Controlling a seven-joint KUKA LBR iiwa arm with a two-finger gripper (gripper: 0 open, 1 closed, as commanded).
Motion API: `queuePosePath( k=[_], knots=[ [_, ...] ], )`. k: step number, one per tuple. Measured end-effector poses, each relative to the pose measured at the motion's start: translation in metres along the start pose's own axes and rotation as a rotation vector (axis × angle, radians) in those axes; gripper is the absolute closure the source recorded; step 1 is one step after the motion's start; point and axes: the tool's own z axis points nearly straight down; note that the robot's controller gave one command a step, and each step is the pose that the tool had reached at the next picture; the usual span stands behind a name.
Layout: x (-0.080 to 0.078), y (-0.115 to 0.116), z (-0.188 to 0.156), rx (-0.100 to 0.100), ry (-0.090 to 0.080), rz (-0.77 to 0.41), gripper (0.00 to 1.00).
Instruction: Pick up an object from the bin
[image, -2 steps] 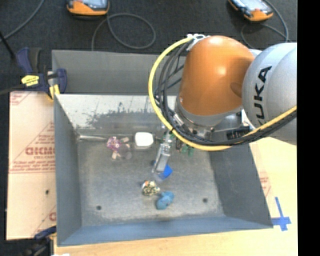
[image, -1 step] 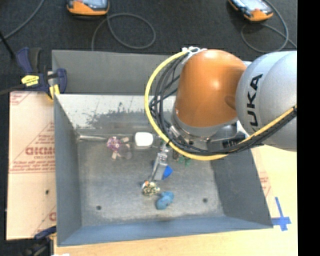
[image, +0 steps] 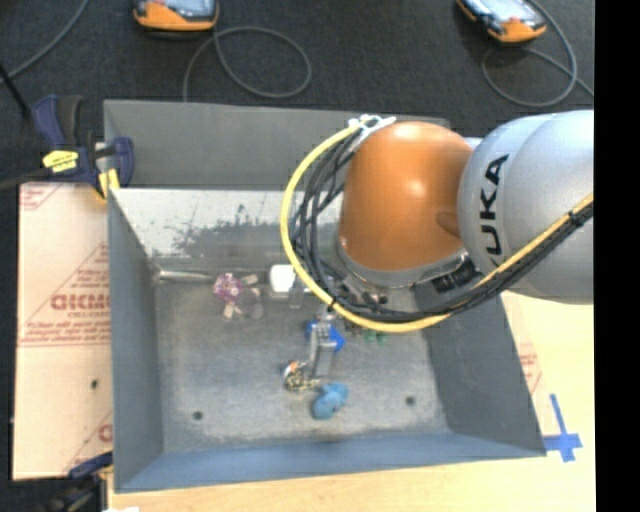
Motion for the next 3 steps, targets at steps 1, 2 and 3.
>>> queuePosePath(
  k=[1, 2, 3],
  knots=[
    [0.001, 0.000, 0.054, -0.002, -0.007, -0.038, 0.00],
    [0.006, -0.004, 0.072, 0.000, 0.008, -0.012, 0.00],
    [0.023, -0.020, 0.097, -0.002, -0.010, -0.047, 0.00]
  ],
)
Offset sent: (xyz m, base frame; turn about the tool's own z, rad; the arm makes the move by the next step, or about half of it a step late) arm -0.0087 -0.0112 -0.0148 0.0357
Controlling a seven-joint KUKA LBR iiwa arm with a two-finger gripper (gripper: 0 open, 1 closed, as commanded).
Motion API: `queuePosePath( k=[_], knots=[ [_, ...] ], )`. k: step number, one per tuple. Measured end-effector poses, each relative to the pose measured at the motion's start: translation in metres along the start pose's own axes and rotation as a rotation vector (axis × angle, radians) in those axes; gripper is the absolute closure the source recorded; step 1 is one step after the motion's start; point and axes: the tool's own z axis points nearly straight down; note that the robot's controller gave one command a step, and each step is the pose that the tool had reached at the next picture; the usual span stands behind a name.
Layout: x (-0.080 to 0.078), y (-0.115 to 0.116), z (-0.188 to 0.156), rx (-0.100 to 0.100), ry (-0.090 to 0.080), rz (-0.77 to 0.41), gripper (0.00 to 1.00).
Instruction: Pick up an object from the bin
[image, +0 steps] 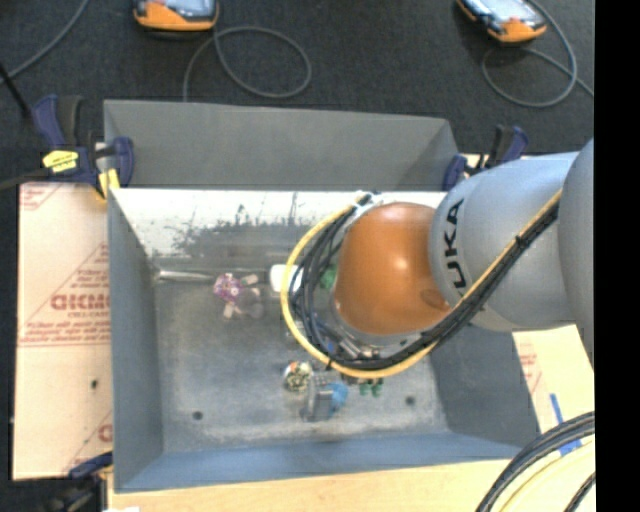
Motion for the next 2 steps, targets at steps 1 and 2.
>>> queuePosePath(
  k=[1, 2],
  knots=[
    [0.004, -0.025, 0.044, 0.000, 0.011, 0.022, 0.00],
    [0.004, -0.037, 0.079, 0.000, -0.003, -0.128, 1.00]
  ],
)
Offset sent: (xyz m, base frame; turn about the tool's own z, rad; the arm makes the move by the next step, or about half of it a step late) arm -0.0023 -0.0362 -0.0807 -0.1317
